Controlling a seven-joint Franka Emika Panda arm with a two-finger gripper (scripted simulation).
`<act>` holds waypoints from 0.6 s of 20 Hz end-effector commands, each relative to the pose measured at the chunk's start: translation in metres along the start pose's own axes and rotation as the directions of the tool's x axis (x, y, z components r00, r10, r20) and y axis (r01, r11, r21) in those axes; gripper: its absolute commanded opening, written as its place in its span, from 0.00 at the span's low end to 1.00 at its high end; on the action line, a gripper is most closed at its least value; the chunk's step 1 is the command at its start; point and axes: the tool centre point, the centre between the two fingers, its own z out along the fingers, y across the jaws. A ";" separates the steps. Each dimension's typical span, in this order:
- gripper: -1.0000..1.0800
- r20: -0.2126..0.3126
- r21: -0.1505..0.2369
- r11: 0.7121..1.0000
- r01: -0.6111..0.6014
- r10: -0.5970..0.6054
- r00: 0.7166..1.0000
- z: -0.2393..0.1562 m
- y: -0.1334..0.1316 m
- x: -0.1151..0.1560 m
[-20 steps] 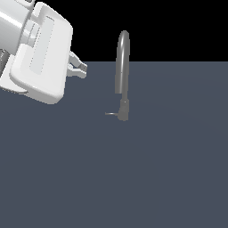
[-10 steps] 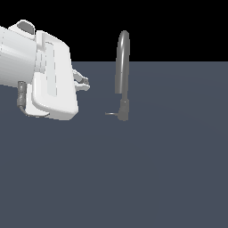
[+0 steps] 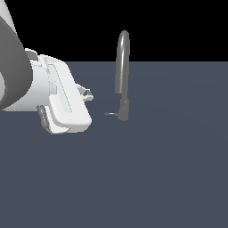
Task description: Turn on the faucet by rotating a designated handle.
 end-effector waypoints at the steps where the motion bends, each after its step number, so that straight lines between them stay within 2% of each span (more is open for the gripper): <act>1: 0.00 0.004 -0.039 0.999 0.037 -0.037 0.999 0.005 -0.003 0.007; 6: 0.00 0.017 -0.113 0.987 0.111 -0.109 0.994 0.017 -0.010 0.019; 12: 0.00 0.041 -0.199 0.959 0.200 -0.196 0.980 0.031 -0.018 0.032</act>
